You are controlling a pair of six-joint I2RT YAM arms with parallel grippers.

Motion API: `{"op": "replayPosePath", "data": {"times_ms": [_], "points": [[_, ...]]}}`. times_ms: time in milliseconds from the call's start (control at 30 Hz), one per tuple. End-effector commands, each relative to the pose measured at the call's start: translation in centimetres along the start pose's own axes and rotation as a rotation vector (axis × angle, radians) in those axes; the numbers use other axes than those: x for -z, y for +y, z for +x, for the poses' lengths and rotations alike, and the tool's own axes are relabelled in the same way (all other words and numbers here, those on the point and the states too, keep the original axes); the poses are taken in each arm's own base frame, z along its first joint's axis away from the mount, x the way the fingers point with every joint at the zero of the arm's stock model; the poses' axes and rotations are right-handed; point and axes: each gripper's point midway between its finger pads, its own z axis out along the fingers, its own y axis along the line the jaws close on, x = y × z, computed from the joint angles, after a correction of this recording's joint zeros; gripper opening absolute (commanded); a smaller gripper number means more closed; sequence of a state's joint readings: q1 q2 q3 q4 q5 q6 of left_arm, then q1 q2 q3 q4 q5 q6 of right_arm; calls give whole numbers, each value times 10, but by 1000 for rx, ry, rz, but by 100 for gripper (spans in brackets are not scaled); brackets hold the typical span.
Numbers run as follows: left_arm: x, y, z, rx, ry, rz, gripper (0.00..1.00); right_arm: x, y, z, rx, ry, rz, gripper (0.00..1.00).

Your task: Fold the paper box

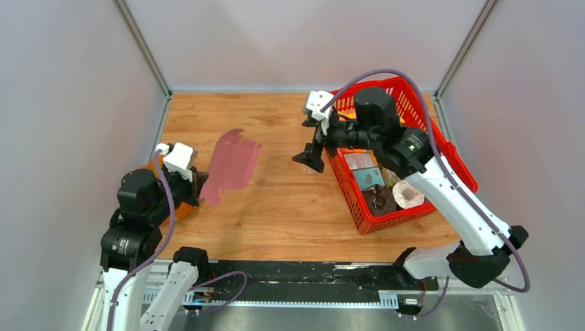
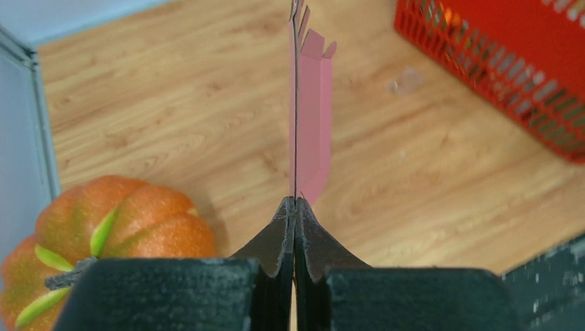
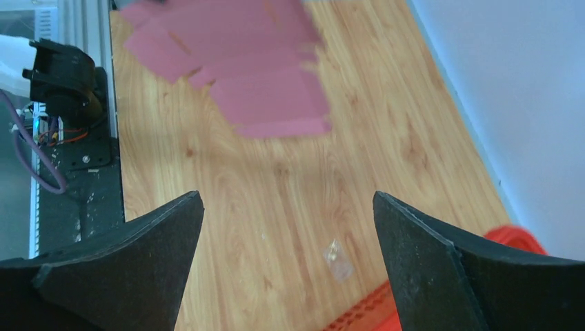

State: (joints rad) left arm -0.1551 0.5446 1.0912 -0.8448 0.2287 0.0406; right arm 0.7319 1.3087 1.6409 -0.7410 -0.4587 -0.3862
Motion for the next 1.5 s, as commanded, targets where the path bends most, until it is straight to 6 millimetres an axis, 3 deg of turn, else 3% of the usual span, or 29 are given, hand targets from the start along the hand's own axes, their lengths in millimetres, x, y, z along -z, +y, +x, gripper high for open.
{"op": "replayPosePath", "data": {"times_ms": [0,33,67,100,133,167,200,233,267,333,467,533,767,933,1100,1300,1467], "points": [[12,-33,25,-123,72,211,0,-36,-8,-57,158,-192,-63,100],[10,-38,24,-121,67,244,0,-46,-2,-63,177,-200,-94,100],[11,-47,22,-120,59,295,0,-46,-1,-81,210,-228,-107,100],[10,-51,21,-121,56,323,0,-56,5,-76,210,-193,-153,100],[8,-57,23,-123,61,361,0,-81,10,-64,236,-148,-199,100],[9,-63,23,-125,60,401,0,-83,10,-79,274,-164,-201,100],[7,-66,24,-129,71,420,0,-90,12,-67,264,-106,-218,100],[8,-69,26,-134,83,439,0,-114,18,-51,287,-57,-255,100],[9,-70,27,-141,88,445,0,-114,19,-60,313,-64,-258,100],[9,-72,29,-151,93,456,0,-128,30,-36,301,12,-320,98],[11,-74,30,-175,89,465,0,-133,48,-16,285,56,-397,89],[10,-73,33,-184,101,458,0,-135,54,-6,252,68,-413,89],[7,-74,39,-188,132,466,0,-123,58,-23,235,29,-365,98],[-1,-73,43,-180,180,469,0,-122,79,-12,298,101,-378,97],[-3,-73,42,-183,185,473,0,-136,90,16,288,163,-428,93],[3,-75,41,-193,157,478,0,-153,102,37,290,172,-481,78],[9,-79,39,-202,122,497,0,-166,102,51,298,152,-461,76]]}}
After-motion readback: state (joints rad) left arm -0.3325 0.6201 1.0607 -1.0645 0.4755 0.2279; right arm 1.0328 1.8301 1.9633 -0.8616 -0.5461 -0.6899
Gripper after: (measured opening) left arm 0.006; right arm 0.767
